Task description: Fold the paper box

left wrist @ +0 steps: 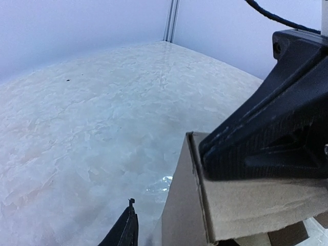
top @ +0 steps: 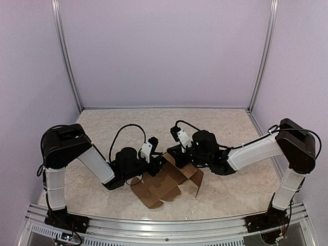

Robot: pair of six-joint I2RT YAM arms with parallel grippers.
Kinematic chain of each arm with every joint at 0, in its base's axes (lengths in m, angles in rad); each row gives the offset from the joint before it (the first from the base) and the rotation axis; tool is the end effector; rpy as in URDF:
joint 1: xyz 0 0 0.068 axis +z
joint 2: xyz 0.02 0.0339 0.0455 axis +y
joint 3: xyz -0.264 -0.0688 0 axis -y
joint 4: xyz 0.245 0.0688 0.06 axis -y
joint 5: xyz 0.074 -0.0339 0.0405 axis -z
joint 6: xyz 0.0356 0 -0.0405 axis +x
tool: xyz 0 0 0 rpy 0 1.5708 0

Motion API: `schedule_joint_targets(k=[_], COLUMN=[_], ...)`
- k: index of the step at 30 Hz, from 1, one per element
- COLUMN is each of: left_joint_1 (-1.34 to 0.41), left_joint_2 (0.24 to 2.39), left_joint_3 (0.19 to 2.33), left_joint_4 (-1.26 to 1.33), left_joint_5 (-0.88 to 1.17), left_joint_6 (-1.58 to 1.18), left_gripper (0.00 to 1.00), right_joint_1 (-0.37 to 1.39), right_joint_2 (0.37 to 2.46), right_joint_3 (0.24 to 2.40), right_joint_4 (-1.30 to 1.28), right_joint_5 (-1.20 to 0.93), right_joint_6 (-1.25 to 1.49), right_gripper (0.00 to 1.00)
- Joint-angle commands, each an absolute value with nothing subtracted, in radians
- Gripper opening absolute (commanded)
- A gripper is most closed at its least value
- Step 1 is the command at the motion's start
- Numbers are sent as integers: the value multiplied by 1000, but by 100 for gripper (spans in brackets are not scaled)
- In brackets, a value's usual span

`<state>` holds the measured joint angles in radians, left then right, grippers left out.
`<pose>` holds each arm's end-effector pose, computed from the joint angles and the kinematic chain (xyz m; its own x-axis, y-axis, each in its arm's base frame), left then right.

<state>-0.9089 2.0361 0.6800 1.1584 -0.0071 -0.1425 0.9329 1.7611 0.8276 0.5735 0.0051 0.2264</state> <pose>0.2195 -0.2813 0.1013 -0.2309 0.0653 -0.9708 0.7594 0.6358 -0.1379 0.2184 0.2943 0.1729 -0.3841 -0.1412 -0.9124 -0.7330 0.6476 0.2083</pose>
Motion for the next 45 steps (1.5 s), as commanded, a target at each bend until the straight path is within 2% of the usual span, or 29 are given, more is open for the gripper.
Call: schedule_joint_targets(k=[1, 8, 23, 31, 44, 45], left_joint_1=[-903, -904, -911, -909, -934, -937], left_joint_2=[2069, 2090, 2150, 2161, 2126, 2123], left_joint_3=[728, 777, 818, 829, 820, 818], left_joint_4=[1158, 1129, 1093, 1083, 1051, 1046], left_joint_5=[44, 60, 42, 27, -57, -66], left_joint_6=[-148, -149, -134, -122, -84, -78], left_gripper=[37, 32, 28, 0, 0, 3], right_joint_1=[939, 940, 939, 939, 939, 939], right_joint_2=[1750, 1750, 1751, 1759, 1780, 1782], right_joint_3=[821, 820, 830, 837, 852, 853], right_joint_4=[500, 506, 507, 503, 496, 496], right_joint_5=[15, 17, 18, 12, 5, 5], right_joint_6=[223, 234, 239, 240, 247, 249], right_gripper=[0, 0, 0, 0, 0, 0])
